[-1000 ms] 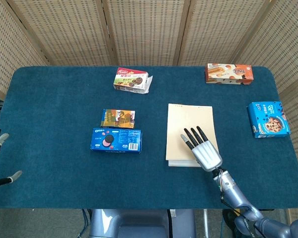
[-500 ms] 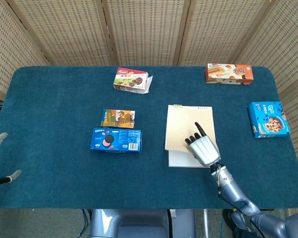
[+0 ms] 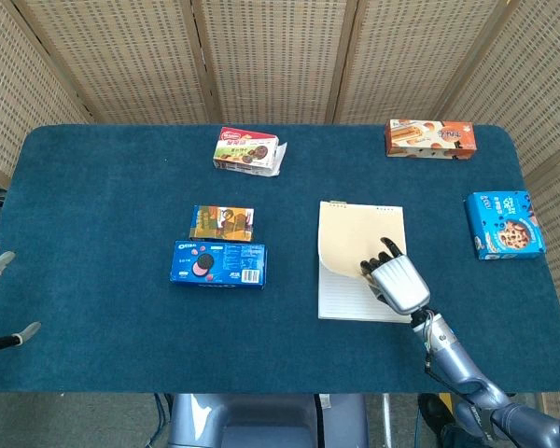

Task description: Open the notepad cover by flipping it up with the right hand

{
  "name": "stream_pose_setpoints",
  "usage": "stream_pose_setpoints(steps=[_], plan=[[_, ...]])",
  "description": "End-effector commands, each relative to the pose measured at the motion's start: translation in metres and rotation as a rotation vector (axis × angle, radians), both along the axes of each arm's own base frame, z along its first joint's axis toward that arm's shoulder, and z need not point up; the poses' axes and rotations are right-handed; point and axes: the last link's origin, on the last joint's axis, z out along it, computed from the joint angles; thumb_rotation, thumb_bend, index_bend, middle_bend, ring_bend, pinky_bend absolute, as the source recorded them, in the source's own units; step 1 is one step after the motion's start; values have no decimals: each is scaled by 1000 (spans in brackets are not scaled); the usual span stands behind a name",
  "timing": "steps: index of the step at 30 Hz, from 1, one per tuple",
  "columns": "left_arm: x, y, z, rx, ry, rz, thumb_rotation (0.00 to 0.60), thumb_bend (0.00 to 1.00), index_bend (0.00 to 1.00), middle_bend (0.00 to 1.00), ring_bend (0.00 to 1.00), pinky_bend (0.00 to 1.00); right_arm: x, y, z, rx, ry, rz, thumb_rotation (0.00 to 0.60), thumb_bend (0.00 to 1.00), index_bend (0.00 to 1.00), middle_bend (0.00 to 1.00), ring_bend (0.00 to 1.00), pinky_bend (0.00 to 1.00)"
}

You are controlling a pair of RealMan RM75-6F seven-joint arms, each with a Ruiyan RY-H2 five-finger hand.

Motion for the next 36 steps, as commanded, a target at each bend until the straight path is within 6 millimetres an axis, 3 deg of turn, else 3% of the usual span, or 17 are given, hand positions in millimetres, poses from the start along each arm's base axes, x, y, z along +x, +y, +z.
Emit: stream_pose_setpoints(steps=[1, 11, 16, 24, 28, 33, 36], plan=[[0, 0, 0, 1, -1, 0, 600, 0, 0, 0, 0, 0, -5, 15, 13, 41, 13, 15, 600, 672, 654, 647, 523, 198], [1, -1, 0, -1, -1, -5, 600, 0, 0, 0, 0, 0, -10, 73, 40, 129, 49, 73, 600, 672, 658, 652, 528, 233], [1, 0, -1, -9, 2, -4, 600, 0, 0, 0, 0, 0, 4, 72, 51, 98, 36, 93, 600, 672, 658, 652, 529, 237], [-4, 7, -1, -13, -2, 25, 600, 0, 0, 0, 0, 0, 51, 4, 63, -34, 102, 108, 600, 672, 658, 652, 529, 236], [-9, 16, 0, -13, -11, 64, 600, 0, 0, 0, 0, 0, 91, -51, 67, -118, 204, 138, 600, 672, 658, 652, 529, 236], [-18, 32, 1, -10, -15, 117, 600, 0, 0, 0, 0, 0, 123, -118, 67, -181, 353, 121, 600, 672, 658, 652, 529, 237], [-23, 39, 3, -7, -20, 145, 600, 0, 0, 0, 0, 0, 134, -149, 68, -234, 435, 120, 600, 672, 658, 653, 529, 236]])
